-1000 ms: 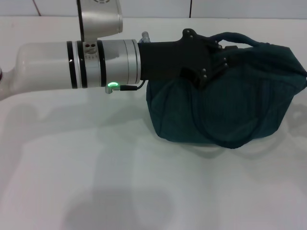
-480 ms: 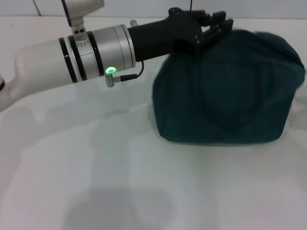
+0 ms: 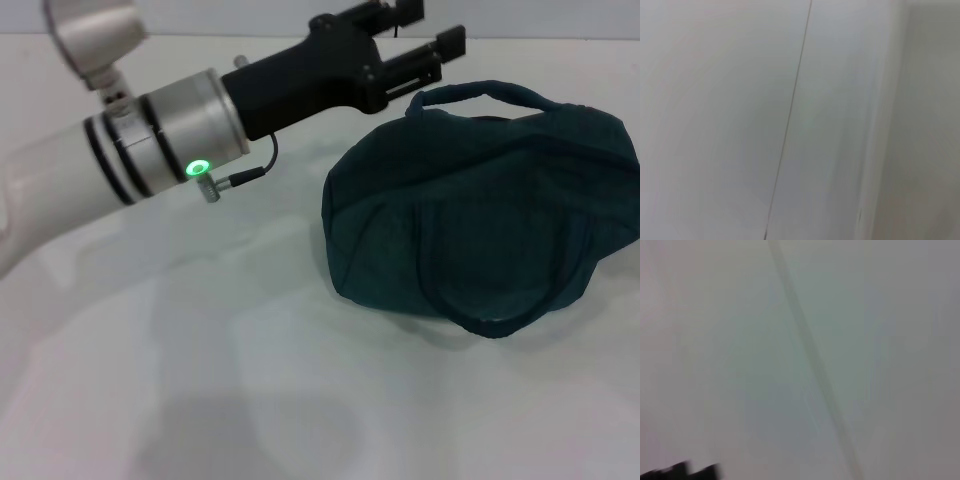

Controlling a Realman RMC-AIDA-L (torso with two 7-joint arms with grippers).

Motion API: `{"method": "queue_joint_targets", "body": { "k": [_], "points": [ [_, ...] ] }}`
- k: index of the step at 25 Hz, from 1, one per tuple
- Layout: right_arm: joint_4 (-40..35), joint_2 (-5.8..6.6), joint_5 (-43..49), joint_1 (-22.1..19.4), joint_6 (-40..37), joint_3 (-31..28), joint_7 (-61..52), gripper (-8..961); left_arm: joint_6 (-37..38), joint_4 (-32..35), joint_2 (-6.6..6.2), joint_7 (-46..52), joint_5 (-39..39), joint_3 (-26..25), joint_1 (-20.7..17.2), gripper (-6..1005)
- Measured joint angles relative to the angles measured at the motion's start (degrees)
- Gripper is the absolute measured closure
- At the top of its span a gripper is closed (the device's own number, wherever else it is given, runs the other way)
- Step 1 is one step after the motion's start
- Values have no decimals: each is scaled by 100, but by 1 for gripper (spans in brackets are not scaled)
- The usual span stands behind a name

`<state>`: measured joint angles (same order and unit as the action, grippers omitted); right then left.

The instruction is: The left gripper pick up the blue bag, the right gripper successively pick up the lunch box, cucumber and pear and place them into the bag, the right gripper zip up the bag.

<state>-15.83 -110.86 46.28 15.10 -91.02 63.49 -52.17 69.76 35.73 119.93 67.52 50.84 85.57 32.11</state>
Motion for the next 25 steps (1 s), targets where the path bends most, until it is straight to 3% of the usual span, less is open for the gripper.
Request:
{"method": "queue_joint_targets", "body": {
  "k": [2, 7, 10, 16, 25],
  "points": [
    [-166, 117, 448, 40, -412, 36, -215, 415, 441, -179, -1, -240, -371, 5, -103, 443],
    [-634, 331, 1662, 133, -1560, 8, -333, 417, 1303, -413, -37, -849, -171, 29, -250, 335],
    [-705, 396, 1837, 174, -2011, 0, -328, 417, 1770, -522, -47, -1148, 190, 6, -324, 270],
    [-711, 350, 2011, 338, -2079, 15, -311, 416, 2117, -908, -2, -1789, 305, 47, -459, 274],
    [-785, 236, 2459, 413, -2078, 24, -183, 406, 2345, -991, -63, -2254, 523, 60, -645, 273]
  ]
}}
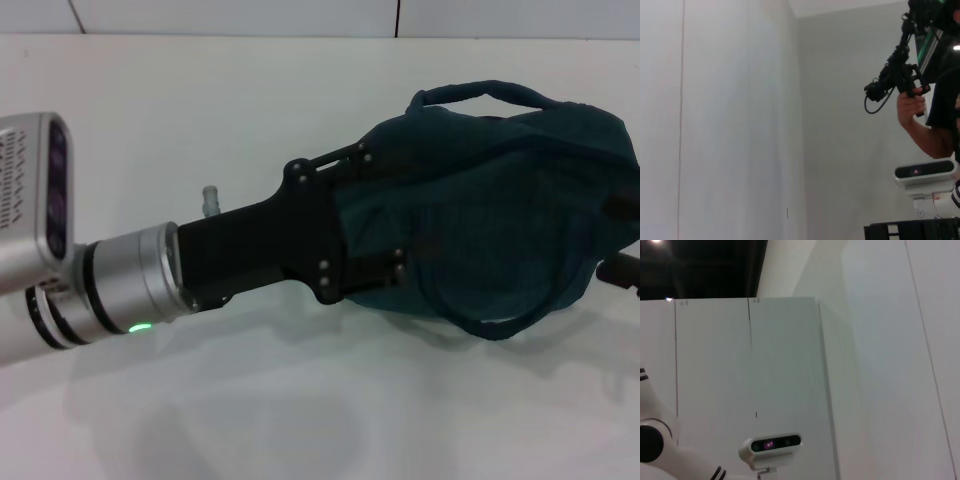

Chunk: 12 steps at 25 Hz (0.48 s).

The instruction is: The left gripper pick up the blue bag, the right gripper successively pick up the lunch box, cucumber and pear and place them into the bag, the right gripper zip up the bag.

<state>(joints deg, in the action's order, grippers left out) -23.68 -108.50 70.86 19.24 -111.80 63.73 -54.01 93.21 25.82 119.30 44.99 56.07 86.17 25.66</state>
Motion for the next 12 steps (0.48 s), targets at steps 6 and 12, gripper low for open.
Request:
{"method": "queue_joint_targets", "body": {
  "k": [6, 12],
  "points": [
    [-8, -17, 20, -30, 0, -2, 20, 385, 80, 43, -3, -139, 1, -8, -110, 274],
    [-10, -16, 83, -15, -35, 12, 116, 364, 83, 28, -4, -141, 0, -5, -125, 273]
  ]
}}
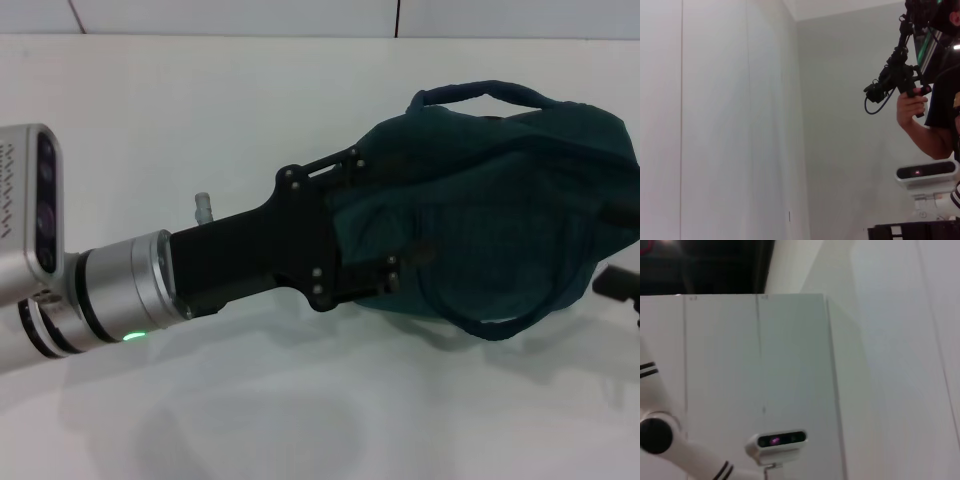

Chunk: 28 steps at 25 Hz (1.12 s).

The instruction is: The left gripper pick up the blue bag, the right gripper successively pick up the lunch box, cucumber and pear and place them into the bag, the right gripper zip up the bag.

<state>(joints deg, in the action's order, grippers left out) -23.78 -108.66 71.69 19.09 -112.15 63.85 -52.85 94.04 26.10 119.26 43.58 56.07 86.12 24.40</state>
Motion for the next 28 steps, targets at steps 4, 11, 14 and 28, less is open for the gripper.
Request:
{"method": "queue_joint_targets", "body": {
  "k": [4, 11, 14, 28],
  "points": [
    [-30, -34, 145, -1, -106, 1, 242, 350, 24, -12, -16, -3, 7, 1, -11, 273],
    [-74, -79, 211, 15, -63, -26, 294, 197, 62, -32, -76, -47, 10, 1, -32, 272],
    [-75, -110, 202, 24, -9, -41, 300, 202, 62, -34, -130, -49, 10, 0, -32, 272],
    [-399, -593, 239, 701, 1098, 50, -260, 209, 121, 74, -666, -22, 217, -58, -26, 288]
  ]
}}
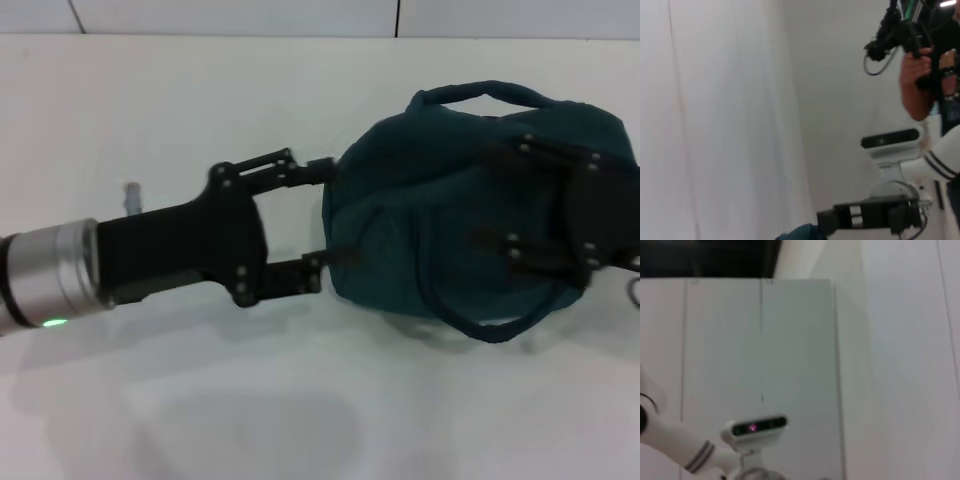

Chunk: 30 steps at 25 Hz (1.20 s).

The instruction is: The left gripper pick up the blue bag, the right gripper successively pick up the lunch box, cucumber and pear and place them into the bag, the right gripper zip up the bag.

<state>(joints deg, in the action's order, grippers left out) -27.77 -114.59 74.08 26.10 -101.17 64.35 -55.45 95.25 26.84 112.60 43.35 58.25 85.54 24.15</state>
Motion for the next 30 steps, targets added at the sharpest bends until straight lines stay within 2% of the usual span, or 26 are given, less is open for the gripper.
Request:
{"method": "queue_joint_targets", "body": {
  "k": [5, 12, 15, 17, 18, 20, 23, 27, 30],
  "points": [
    [30, -82, 30, 53, 496, 462, 151, 210, -28, -117, 24, -30, 72, -261, -154, 299],
    [-20, -79, -55, -25, 123, 431, 203, 211, 2, -91, 137, -186, 143, -395, -334, 315],
    [-63, -46, -327, -304, -339, -28, 354, 212, 30, -54, 223, -188, 130, -548, -389, 322],
    [-57, -42, -477, -635, -429, -713, 477, 212, 65, -43, 309, -263, 159, -668, -392, 431],
    [-39, -39, -489, -714, -403, -903, 497, 212, 85, -40, 342, -366, 158, -690, -369, 486],
    [50, -14, -477, -1000, -194, -1469, 526, 213, 90, -40, 356, -407, 151, -693, -351, 485],
    [155, 4, -487, -1299, 272, -1975, 506, 213, 92, -38, 410, -474, 130, -756, -296, 484],
    [681, -23, -563, -1300, 1076, -2616, 554, 214, 72, -83, 498, -527, 161, -994, -248, 484],
    [955, -28, -591, -1168, 1576, -2741, 583, 215, 53, -97, 550, -536, 178, -1039, -181, 484]
  ]
}}
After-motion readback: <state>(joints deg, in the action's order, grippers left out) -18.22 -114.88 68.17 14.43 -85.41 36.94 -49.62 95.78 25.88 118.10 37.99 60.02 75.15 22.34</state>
